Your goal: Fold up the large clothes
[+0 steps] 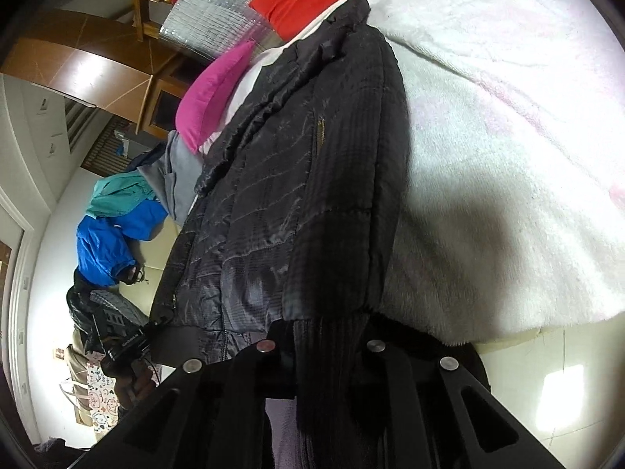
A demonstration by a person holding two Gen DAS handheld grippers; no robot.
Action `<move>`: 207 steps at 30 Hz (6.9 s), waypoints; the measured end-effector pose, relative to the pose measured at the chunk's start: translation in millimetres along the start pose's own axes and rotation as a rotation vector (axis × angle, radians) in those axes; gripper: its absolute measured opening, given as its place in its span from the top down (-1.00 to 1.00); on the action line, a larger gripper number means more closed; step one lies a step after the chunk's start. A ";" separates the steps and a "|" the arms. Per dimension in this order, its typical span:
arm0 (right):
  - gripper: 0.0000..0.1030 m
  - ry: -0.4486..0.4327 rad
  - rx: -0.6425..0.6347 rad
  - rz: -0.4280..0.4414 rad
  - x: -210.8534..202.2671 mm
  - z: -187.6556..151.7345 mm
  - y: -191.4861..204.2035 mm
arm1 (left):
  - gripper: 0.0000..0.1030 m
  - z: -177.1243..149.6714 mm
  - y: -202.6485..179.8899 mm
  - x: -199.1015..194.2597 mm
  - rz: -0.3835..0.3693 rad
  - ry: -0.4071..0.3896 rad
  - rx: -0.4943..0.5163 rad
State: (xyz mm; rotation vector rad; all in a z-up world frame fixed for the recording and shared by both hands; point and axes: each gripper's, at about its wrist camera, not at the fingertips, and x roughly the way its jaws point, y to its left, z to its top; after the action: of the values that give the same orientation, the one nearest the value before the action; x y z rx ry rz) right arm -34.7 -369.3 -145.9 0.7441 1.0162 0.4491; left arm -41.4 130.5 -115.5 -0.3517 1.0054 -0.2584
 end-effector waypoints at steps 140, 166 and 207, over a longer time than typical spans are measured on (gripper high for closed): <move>0.74 -0.176 0.010 0.292 -39.1 66.2 58.0 | 0.64 53.4 -42.0 -48.1 0.079 -0.220 0.060; 0.74 -0.196 0.003 0.292 -45.2 41.5 51.9 | 0.65 26.3 -40.2 -53.9 0.091 -0.219 0.056; 0.74 -0.182 0.001 0.350 -57.7 14.4 32.2 | 0.65 21.9 -22.9 -55.9 0.076 -0.181 0.055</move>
State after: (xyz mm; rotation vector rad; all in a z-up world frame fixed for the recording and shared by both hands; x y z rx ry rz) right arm -49.1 -390.1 -83.2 0.9510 0.7165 0.6695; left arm -52.4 133.9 -52.3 -0.2808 0.8298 -0.1815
